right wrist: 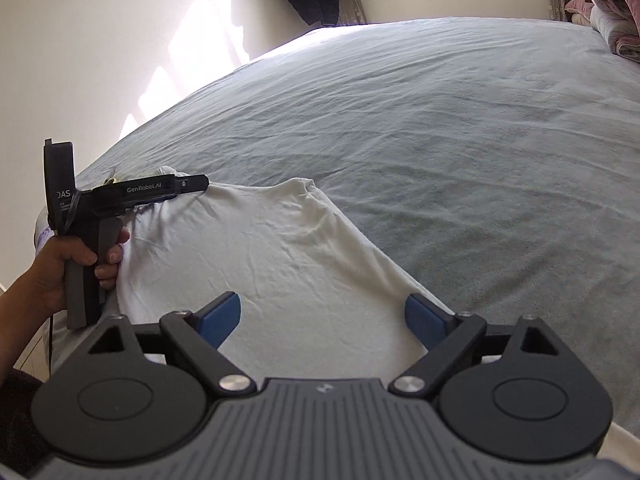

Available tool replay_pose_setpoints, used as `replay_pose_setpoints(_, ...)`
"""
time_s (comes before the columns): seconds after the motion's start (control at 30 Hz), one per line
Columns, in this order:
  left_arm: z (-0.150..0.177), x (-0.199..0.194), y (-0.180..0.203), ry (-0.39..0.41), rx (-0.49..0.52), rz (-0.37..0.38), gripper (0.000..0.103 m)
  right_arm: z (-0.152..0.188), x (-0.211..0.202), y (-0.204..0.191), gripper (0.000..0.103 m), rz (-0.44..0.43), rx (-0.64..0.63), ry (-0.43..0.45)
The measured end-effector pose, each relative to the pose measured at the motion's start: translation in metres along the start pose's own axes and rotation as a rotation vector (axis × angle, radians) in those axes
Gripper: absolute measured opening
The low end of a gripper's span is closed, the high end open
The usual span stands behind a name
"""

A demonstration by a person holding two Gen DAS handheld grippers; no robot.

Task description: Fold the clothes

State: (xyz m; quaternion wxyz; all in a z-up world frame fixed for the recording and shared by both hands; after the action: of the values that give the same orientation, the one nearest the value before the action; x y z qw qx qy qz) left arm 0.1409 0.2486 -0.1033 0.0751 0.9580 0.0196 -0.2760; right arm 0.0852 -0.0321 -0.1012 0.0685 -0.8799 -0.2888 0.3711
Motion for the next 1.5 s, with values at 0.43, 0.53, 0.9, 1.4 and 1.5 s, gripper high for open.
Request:
replay_pose_setpoints(0.43, -0.004, -0.002, -0.003, 0.002, -0.002, 0.021, 0.081, -0.020, -0.022, 0.002, 0.091, -0.038, 0.020, 0.088)
replay_pose_setpoints(0.53, -0.004, 0.002, -0.005, 0.000, -0.007, 0.026, 0.081, -0.014, -0.008, -0.016, 0.091, -0.053, -0.023, 0.064)
replay_pose_setpoints(0.9, -0.019, -0.018, 0.019, 0.025, 0.090, -0.021, 0.093, -0.011, -0.008, -0.004, 0.093, 0.012, 0.005, 0.063)
replay_pose_setpoints(1.4, -0.009, -0.064, 0.097, -0.020, 0.294, 0.056, 0.101, 0.035, -0.123, 0.069, 0.101, 0.293, 0.055, 0.105)
replay_pose_setpoints(1.5, 0.000, -0.066, 0.119, -0.045, 0.338, 0.080, 0.101, 0.045, -0.147, 0.086, 0.101, 0.314, 0.091, 0.108)
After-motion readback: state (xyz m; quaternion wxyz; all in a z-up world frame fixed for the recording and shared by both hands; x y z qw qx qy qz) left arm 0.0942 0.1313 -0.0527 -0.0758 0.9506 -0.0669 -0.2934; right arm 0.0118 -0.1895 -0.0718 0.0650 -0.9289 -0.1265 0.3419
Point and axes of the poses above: each gripper's, at about its wrist camera, not at the fingertips, and x roughly the way its jaws point, y to its right, z to its underside, the point moved 10 cm from there along x, roughly the way its jaws point, and after that the axes turned 2 degrees about x, right-handed, at the moved point
